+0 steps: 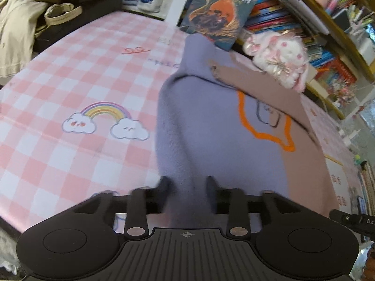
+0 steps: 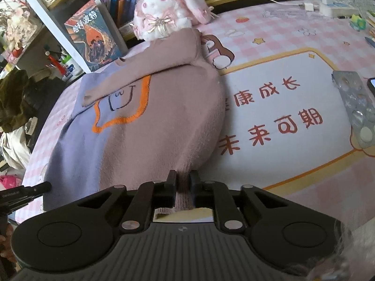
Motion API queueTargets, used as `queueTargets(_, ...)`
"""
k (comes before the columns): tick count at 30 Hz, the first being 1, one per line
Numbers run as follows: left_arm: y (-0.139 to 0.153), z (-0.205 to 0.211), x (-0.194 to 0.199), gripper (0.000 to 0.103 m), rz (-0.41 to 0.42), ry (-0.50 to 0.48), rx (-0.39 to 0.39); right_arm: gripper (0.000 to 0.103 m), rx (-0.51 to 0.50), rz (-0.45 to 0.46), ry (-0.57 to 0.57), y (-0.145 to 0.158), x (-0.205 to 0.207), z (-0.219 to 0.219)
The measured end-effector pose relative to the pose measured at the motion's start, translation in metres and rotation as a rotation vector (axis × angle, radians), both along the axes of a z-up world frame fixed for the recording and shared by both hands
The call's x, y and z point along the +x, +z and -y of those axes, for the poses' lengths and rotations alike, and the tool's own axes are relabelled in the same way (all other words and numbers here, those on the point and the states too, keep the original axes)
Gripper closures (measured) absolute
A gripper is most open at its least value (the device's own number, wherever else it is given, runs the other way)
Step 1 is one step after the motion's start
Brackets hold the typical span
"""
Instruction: Fold clothes
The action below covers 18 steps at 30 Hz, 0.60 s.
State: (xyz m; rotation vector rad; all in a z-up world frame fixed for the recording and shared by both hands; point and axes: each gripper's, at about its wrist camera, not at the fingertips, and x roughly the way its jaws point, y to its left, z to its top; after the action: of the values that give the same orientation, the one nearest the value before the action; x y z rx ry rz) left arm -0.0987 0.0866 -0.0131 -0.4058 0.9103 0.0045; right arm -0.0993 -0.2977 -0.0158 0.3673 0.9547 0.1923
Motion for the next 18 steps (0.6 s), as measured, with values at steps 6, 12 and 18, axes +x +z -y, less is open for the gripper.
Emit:
queueTargets(6, -0.003, -0.005, -0.001, 0.055, -0.008, 0.018, -0.005, 0.077, -0.013, -0.047, -0.025, -0.01, 0.003, 0.004)
queueTargets(12, -0.005, -0.005, 0.003, 0.056, 0.0, 0.028, -0.061, 0.076, 0.002, -0.046, -0.02, -0.011, 0.01, 0.002)
queueTargets(18, -0.008, -0.01, 0.002, 0.09, -0.022, 0.044, -0.093, 0.091, -0.014, -0.055, 0.017, -0.012, 0.018, -0.005)
